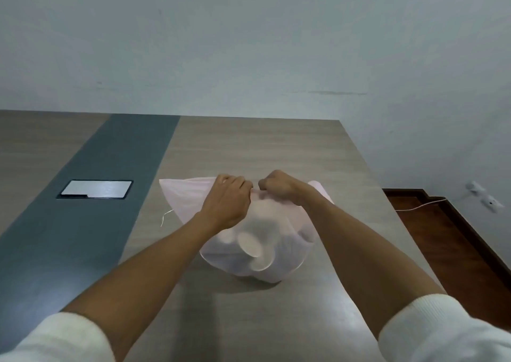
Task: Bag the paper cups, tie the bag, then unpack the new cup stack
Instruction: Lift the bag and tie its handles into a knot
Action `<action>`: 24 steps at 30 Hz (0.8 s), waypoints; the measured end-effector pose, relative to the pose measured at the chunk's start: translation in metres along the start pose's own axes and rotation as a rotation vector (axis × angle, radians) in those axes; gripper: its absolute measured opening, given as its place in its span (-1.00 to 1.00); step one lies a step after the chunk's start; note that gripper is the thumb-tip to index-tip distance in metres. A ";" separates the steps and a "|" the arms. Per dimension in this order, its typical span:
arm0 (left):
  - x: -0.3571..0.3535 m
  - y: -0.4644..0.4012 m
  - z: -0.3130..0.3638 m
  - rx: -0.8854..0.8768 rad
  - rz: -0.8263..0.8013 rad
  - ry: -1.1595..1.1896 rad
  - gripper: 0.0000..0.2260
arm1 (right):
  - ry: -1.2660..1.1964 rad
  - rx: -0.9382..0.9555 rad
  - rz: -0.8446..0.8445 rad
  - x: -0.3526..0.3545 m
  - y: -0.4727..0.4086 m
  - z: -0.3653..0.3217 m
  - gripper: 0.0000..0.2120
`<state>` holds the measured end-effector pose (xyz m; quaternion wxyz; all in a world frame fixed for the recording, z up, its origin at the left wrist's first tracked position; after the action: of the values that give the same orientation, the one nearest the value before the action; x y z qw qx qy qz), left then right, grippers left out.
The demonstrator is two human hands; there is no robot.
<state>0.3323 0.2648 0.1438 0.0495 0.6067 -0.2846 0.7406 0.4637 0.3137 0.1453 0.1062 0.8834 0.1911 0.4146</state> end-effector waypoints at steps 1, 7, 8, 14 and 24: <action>-0.003 -0.001 -0.001 0.032 -0.035 0.006 -0.84 | 0.087 0.031 0.030 0.002 0.001 0.000 -0.76; -0.014 -0.015 -0.020 0.332 -0.145 0.254 -0.70 | 0.762 0.481 0.714 -0.028 0.051 -0.001 -0.72; -0.018 -0.016 -0.019 0.356 -0.193 0.277 -0.68 | 0.793 0.468 0.713 -0.038 0.054 0.007 -0.78; -0.003 -0.005 0.006 0.162 -0.053 0.045 -0.70 | 0.500 0.255 0.372 -0.038 0.022 0.024 -0.80; -0.037 0.017 0.011 0.317 -0.256 0.123 -0.66 | 0.695 0.326 0.435 -0.041 0.034 0.032 -0.74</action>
<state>0.3442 0.2553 0.1045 0.0644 0.5919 -0.0815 0.7993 0.4728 0.2642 0.1085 -0.1950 0.7162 0.0881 0.6643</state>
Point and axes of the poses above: each hand's wrist, its own y-axis away from the middle knuckle, its own x-axis out of the back of the hand, z = x × y, the point moved 7 cm from there along -y, towards the middle knuckle, and after that the axes turned 7 degrees about y, right-handed, at the moved point
